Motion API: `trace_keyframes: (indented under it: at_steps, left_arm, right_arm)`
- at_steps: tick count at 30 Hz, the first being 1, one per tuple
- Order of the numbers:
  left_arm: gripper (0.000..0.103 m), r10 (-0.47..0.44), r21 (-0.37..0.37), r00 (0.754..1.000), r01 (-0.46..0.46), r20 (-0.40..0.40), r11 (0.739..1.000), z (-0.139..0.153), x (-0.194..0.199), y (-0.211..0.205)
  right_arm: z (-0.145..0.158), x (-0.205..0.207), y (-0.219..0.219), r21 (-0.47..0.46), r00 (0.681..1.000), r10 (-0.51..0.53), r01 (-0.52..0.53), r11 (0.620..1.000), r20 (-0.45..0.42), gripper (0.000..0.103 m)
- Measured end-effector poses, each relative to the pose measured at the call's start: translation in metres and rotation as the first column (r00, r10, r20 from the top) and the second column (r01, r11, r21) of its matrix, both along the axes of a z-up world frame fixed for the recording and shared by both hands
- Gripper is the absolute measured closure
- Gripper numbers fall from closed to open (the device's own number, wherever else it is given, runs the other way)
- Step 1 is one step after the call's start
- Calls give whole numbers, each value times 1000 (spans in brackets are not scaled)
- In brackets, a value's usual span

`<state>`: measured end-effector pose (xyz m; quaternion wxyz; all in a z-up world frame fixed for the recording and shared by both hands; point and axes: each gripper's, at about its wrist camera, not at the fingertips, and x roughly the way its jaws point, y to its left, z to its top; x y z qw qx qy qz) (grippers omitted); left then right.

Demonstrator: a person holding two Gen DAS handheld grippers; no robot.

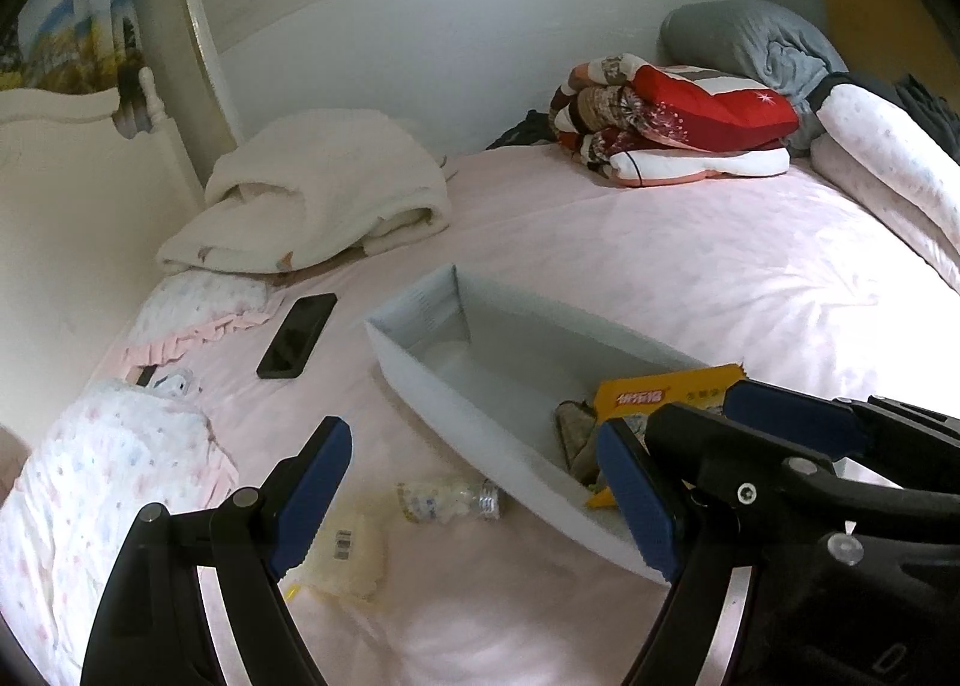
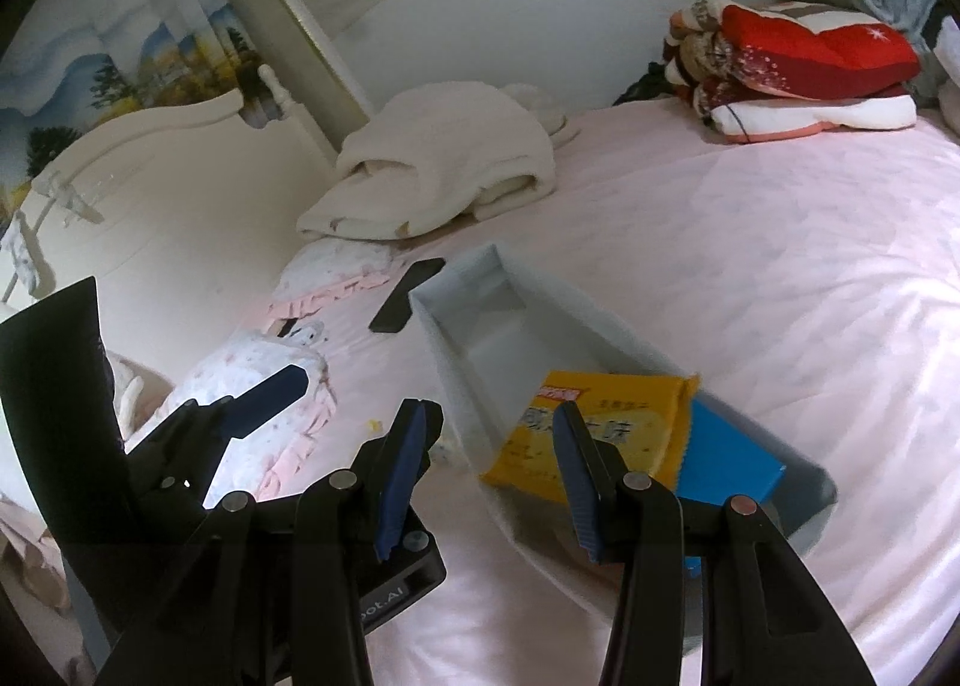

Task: Organize objects
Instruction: 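Push the yellow pack down into the white box with the right gripper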

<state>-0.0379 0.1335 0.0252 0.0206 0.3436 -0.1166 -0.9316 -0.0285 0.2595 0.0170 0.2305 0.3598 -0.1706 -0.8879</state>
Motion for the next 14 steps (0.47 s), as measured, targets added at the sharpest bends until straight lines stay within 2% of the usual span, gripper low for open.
trace_keyframes:
  at_steps: [14]
  left_arm:
    - [19, 45, 23, 999, -45, -2, 999, -10, 13, -30]
  right_arm:
    - [-1, 7, -29, 68, 998, 68, -68, 995, -9, 58]
